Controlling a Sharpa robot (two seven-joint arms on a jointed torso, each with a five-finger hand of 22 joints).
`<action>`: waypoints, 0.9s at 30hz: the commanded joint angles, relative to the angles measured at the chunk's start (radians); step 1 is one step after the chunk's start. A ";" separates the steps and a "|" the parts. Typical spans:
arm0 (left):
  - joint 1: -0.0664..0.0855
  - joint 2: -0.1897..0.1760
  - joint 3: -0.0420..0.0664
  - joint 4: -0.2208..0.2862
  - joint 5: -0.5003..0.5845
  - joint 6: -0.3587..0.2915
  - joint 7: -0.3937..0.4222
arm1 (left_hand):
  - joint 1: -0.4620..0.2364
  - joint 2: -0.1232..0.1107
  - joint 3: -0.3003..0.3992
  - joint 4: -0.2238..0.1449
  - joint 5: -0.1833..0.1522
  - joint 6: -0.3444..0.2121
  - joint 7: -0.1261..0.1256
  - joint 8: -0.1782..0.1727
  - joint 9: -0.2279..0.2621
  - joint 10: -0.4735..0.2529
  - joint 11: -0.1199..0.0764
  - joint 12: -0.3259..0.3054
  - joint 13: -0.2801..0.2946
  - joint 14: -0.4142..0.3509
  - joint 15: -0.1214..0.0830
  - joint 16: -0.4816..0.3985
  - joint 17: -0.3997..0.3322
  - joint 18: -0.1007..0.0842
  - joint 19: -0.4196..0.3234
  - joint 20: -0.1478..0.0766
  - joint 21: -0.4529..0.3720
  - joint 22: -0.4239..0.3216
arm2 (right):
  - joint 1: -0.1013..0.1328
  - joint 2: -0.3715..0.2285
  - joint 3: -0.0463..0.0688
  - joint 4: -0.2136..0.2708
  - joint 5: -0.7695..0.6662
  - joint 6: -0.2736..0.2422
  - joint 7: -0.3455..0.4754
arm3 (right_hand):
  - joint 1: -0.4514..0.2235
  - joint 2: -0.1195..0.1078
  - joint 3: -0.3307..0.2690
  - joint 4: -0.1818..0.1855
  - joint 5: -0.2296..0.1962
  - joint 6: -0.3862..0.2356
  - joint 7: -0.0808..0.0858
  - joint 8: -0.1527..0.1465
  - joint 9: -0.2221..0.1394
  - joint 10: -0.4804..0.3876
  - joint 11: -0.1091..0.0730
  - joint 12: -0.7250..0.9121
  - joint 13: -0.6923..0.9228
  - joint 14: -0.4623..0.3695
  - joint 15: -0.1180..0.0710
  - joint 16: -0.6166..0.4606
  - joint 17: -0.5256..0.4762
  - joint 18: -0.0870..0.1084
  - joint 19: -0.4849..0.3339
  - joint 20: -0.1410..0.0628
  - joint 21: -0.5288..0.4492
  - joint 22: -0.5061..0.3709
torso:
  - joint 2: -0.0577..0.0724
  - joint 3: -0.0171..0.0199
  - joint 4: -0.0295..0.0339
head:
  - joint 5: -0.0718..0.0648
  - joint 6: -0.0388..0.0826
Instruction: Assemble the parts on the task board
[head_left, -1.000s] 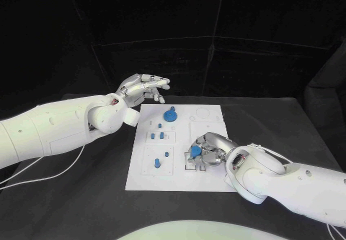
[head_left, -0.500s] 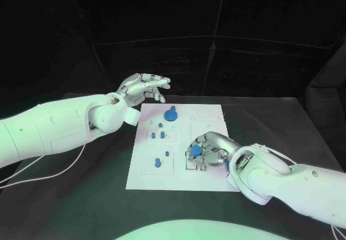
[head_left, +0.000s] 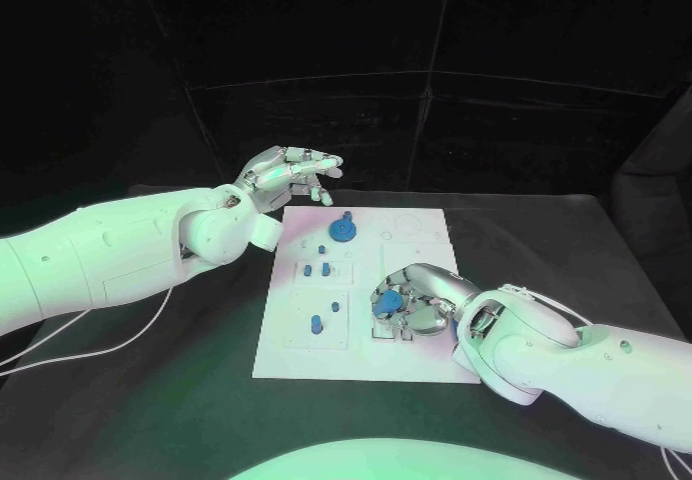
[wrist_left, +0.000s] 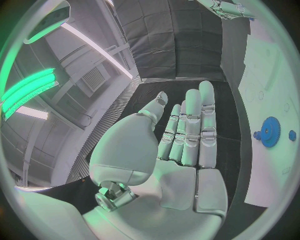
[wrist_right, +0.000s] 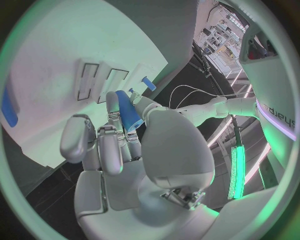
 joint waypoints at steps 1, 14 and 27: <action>0.001 0.001 0.000 0.000 -0.003 0.015 0.000 | 0.000 0.009 -0.006 0.000 0.001 -0.004 0.001 0.003 0.000 -0.008 -0.001 0.004 -0.001 -0.005 -0.002 -0.002 -0.001 0.005 0.010 0.000 -0.003 -0.001 | 0.002 0.004 0.000 -0.009 -0.137 0.030 0.020 | -0.006 -0.016 0.025 -0.016 -0.003 0.021 0.029 -0.017 -0.002 -0.022 -0.014 -0.363 -0.016 0.061 0.010 -0.007 0.063 0.011 -0.004 0.008 -0.007 -0.008 | 0.000 0.0002 -0.0004 | 0.002 -0.001; 0.001 0.001 0.000 0.000 -0.003 0.018 -0.003 | 0.000 0.009 -0.008 0.000 0.001 -0.006 0.002 0.003 -0.001 -0.010 0.000 0.004 -0.002 -0.006 -0.001 -0.002 -0.001 0.005 0.010 0.000 -0.004 -0.002 | 0.002 0.020 0.000 -0.021 -0.369 0.051 -0.017 | -0.033 -0.060 0.040 -0.012 0.014 0.036 0.030 -0.049 -0.017 -0.026 -0.009 -0.384 -0.068 0.054 0.016 -0.025 0.036 0.017 -0.018 0.014 -0.026 -0.038 | 0.001 0.0007 -0.0013 | 0.005 -0.003; 0.001 -0.001 0.000 0.000 -0.003 0.020 -0.004 | 0.000 0.009 -0.008 0.000 0.001 -0.006 0.002 0.003 -0.001 -0.010 0.000 0.004 -0.002 -0.006 -0.001 -0.002 -0.001 0.005 0.010 0.000 -0.004 -0.002 | 0.001 0.032 0.000 -0.016 -0.550 0.111 -0.095 | -0.056 -0.088 0.038 0.003 0.009 0.059 0.013 -0.071 -0.026 0.001 -0.022 -0.366 -0.087 0.052 0.006 -0.034 0.024 0.020 -0.024 0.008 -0.038 -0.055 | 0.000 0.0007 -0.0016 | 0.005 -0.006</action>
